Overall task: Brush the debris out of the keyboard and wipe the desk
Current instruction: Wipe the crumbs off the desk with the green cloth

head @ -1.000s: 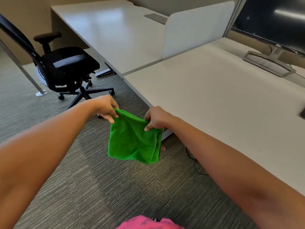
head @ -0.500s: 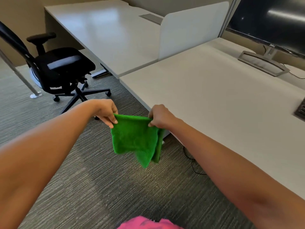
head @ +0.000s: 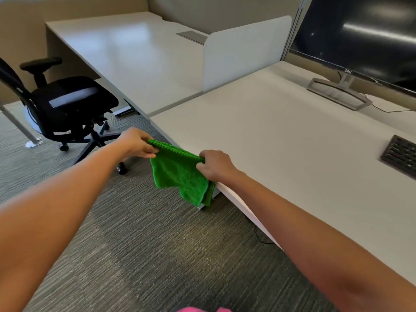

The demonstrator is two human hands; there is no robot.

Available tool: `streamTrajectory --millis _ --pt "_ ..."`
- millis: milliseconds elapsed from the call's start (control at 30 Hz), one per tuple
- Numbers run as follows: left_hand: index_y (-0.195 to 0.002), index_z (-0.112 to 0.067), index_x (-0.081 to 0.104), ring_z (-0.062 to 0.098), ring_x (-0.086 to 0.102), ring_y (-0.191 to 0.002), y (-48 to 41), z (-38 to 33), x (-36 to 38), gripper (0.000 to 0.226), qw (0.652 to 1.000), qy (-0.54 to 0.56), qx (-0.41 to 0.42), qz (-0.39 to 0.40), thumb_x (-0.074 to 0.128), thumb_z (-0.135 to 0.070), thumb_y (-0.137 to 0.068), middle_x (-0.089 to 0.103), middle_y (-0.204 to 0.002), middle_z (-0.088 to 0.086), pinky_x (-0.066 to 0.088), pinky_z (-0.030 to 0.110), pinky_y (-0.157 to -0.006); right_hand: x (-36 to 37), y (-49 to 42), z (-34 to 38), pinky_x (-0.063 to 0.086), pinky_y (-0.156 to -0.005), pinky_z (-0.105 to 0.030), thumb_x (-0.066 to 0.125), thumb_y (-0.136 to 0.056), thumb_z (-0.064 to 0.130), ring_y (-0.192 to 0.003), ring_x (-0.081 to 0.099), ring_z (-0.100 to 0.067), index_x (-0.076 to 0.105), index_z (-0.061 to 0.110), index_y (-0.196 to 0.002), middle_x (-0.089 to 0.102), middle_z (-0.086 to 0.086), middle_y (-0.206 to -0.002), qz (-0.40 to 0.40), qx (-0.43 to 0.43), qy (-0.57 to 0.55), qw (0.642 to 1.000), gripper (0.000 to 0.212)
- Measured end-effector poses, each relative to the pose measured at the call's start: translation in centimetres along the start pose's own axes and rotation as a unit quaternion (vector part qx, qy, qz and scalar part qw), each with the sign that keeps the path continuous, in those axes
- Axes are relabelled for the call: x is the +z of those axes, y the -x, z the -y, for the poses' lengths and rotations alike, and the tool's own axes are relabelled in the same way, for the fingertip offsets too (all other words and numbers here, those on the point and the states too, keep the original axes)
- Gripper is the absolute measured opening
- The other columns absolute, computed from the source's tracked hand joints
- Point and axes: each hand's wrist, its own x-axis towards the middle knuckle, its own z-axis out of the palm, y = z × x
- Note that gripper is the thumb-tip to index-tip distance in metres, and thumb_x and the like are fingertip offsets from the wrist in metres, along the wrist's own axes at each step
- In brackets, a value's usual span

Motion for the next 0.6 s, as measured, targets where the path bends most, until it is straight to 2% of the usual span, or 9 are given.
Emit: streamTrajectory --millis 100,167,267,333,400,467,533,600 --pt "-0.100 -0.006 0.065 0.001 0.060 -0.048 0.4 -1.1 -0.5 0.020 0.999 0.019 0.032 0.003 0.069 0.001 -0.081 0.063 -0.075 0.006 0.052 0.010 -0.054 -0.6 0.3 -0.4 0.038 -0.077 -0.032 0.039 -0.094 0.019 -0.103 0.054 -0.031 0.054 0.006 -0.119 0.059 -0.015 -0.117 0.012 0.028 -0.048 0.998 0.032" --pt "-0.102 -0.010 0.065 0.004 0.058 -0.051 0.6 -2.2 -0.4 0.022 0.998 0.011 0.068 0.009 0.069 -0.002 -0.081 0.062 -0.073 0.002 0.047 0.011 -0.049 -1.5 0.4 -0.9 0.040 -0.078 -0.032 0.042 -0.093 0.022 -0.102 0.053 -0.029 0.054 0.005 -0.119 0.058 -0.015 -0.119 0.033 0.043 -0.058 0.997 0.033" --pt "-0.097 -0.007 0.069 0.009 0.052 -0.062 1.2 -4.7 0.1 0.016 0.989 -0.031 0.134 0.052 0.071 -0.008 -0.081 0.063 -0.073 -0.001 0.041 0.021 -0.061 -2.9 1.0 -1.3 0.046 -0.086 -0.033 0.058 -0.087 0.034 -0.109 0.054 -0.025 0.052 0.008 -0.124 0.056 -0.010 -0.123 0.035 0.027 -0.120 0.992 0.045" --pt "-0.091 -0.014 0.071 0.006 0.060 -0.068 1.8 -6.7 0.8 0.012 0.980 -0.029 0.172 0.091 0.072 -0.010 -0.080 0.068 -0.075 -0.007 0.044 0.019 -0.067 -3.4 1.4 -0.9 0.048 -0.086 -0.031 0.065 -0.083 0.039 -0.109 0.057 -0.023 0.053 0.010 -0.125 0.059 -0.007 -0.120 0.009 0.003 -0.175 0.985 0.052" --pt "-0.086 -0.019 0.071 -0.003 0.061 -0.064 2.3 -8.7 1.6 0.010 0.970 -0.028 0.216 0.109 0.072 -0.011 -0.080 0.069 -0.072 -0.012 0.047 0.010 -0.063 -3.7 1.4 -0.5 0.051 -0.085 -0.036 0.064 -0.085 0.035 -0.102 0.062 -0.025 0.061 0.009 -0.113 0.065 -0.009 -0.111 -0.040 -0.016 -0.187 0.981 0.038" --pt "-0.088 -0.016 0.070 -0.005 0.060 -0.064 2.5 -10.2 2.1 0.008 0.963 -0.015 0.247 0.108 0.072 -0.013 -0.081 0.068 -0.077 -0.004 0.046 0.008 -0.060 -4.3 1.6 -0.5 0.051 -0.083 -0.044 0.060 -0.089 0.030 -0.093 0.063 -0.029 0.066 0.006 -0.100 0.068 -0.014 -0.099 -0.092 -0.012 -0.193 0.977 0.027" --pt "-0.091 -0.014 0.070 0.004 0.061 -0.077 2.3 -10.7 2.1 0.022 0.957 -0.035 0.268 0.109 0.079 -0.025 -0.075 0.068 -0.085 0.002 0.048 0.016 -0.069 -5.3 2.2 -0.9 0.051 -0.082 -0.045 0.058 -0.090 0.029 -0.090 0.063 -0.031 0.066 0.004 -0.096 0.068 -0.015 -0.094 -0.123 -0.009 -0.194 0.973 0.027" --pt "-0.091 -0.017 0.069 0.010 0.064 -0.082 1.7 -10.8 1.8 0.044 0.953 -0.092 0.260 0.129 0.085 -0.041 -0.058 0.071 -0.087 0.000 0.048 0.022 -0.074 -6.6 3.0 -1.5 0.048 -0.080 -0.043 0.057 -0.091 0.027 -0.091 0.062 -0.032 0.065 0.003 -0.097 0.066 -0.013 -0.092 -0.147 -0.016 -0.199 0.969 0.026"
